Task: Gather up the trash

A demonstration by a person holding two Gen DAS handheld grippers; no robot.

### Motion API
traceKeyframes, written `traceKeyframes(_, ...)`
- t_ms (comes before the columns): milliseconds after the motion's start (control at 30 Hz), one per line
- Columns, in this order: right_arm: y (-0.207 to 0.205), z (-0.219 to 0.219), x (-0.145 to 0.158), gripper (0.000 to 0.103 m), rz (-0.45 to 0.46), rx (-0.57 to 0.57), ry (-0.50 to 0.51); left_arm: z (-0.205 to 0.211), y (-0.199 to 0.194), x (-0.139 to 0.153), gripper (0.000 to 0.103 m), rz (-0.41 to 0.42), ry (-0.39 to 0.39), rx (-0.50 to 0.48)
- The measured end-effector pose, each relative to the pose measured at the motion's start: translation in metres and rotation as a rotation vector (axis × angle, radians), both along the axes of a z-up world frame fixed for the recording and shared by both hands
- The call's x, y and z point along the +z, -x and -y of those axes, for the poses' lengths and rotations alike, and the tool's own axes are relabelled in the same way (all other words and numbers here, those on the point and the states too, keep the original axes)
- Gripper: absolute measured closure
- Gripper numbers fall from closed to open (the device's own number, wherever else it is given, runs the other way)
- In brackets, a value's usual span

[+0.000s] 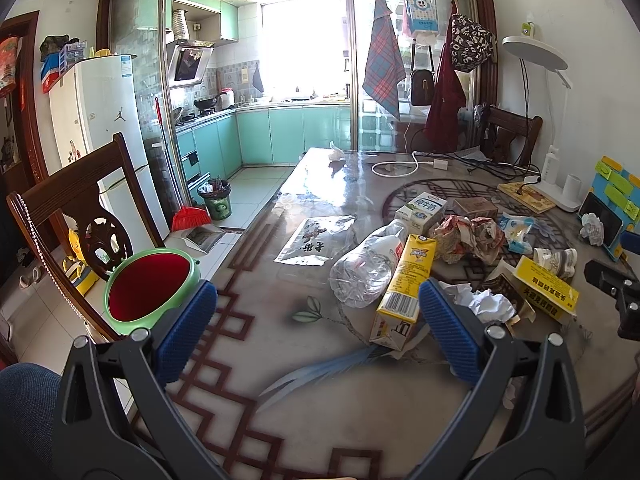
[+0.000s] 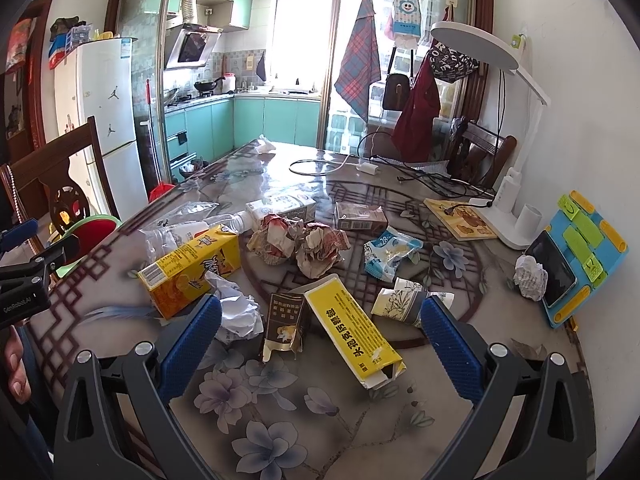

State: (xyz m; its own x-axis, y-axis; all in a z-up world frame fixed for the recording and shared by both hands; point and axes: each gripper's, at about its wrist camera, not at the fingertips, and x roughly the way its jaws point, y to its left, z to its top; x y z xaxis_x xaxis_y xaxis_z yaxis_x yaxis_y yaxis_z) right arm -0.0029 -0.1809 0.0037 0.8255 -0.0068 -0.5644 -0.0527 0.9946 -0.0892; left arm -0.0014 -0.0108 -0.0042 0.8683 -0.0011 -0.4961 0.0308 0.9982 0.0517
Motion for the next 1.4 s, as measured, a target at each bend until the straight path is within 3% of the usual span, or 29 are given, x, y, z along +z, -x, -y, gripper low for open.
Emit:
traceKeyframes(367,-0.005,0.006,-0.006,0.006,-0.050,-0.016,-0.006,0.010,-0.018,-0.003,0.004,-0.085,-0.001,-0.063)
traceKeyframes(700,-0.007,0.011,-0.005,0.006,-0.074,-0.023,-0.041,0.027,-0.087,0.000,0.004,-0.217,-0.024,-0.172)
traceKeyframes(800,-0.008,0.014,-0.004,0.006,-0.073,-0.029,-0.045,0.036,-0.117,-0.010,0.004,-0.280,-0.049,-0.225)
traceKeyframes(1000,-0.009,0.022,-0.004,0.006,-0.078,-0.045,-0.065,0.040,-0.163,-0.039,0.004,-0.380,-0.092,-0.236)
traceKeyframes(1400,-0.016,0.026,-0.006,0.006,-0.096,-0.046,-0.091,0.038,-0.194,-0.072,0.011,-0.548,-0.020,-0.283)
